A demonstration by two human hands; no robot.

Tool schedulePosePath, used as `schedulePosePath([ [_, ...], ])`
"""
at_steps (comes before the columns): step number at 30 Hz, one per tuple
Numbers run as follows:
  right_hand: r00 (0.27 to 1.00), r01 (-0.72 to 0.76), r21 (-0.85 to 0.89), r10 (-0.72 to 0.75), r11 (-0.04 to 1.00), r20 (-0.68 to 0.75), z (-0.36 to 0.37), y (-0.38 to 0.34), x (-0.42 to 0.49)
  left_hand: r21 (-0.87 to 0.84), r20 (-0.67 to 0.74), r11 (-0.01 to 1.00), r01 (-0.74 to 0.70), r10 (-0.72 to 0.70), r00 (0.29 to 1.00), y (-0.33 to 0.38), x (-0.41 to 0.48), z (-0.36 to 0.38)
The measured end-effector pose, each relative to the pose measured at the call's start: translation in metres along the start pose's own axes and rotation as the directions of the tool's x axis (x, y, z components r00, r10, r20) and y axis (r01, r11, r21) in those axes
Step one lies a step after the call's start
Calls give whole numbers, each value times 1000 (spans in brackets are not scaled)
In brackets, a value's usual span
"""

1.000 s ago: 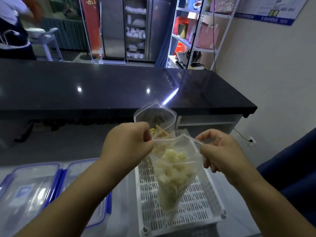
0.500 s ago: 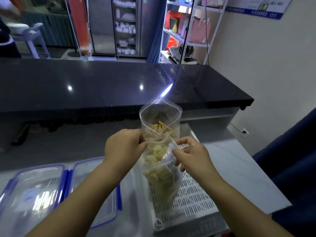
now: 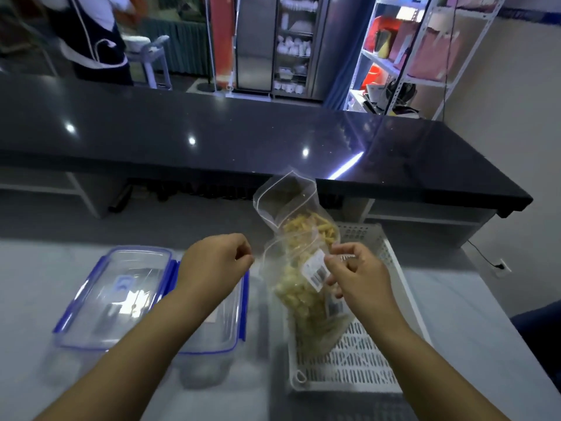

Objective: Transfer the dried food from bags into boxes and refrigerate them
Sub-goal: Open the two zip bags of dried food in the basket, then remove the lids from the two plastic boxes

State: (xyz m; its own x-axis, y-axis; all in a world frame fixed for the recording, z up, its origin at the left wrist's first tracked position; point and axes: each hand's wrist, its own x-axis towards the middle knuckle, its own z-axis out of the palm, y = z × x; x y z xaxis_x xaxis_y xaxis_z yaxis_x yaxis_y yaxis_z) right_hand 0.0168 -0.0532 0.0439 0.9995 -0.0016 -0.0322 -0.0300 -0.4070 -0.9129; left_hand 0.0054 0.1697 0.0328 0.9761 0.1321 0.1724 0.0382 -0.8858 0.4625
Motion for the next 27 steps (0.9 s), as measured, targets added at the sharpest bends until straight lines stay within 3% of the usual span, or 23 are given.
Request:
schedulePosePath([
  [9, 967, 242, 35, -244, 970, 67, 37, -12, -18, 116, -112, 923, 366, -354, 928, -65, -62, -39],
  [14, 919, 351, -71, -328, 934, 219, 81, -25, -40, 172, -64, 893, 415, -410, 910, -110, -78, -47],
  [16, 904, 376, -172, -319, 911, 285, 102, -20, -43, 156, 30, 918, 364, -373, 928, -124, -79, -44],
  [21, 897, 384, -438, -215, 812, 387, 163, 4, -42, 264, 300, 964, 19, -101, 949, -157, -72, -25],
  [27, 960, 266, -744, -102, 613, 259, 220, 4, -44, 267, 343, 959, -98, 0, 939, -201, -68, -20],
])
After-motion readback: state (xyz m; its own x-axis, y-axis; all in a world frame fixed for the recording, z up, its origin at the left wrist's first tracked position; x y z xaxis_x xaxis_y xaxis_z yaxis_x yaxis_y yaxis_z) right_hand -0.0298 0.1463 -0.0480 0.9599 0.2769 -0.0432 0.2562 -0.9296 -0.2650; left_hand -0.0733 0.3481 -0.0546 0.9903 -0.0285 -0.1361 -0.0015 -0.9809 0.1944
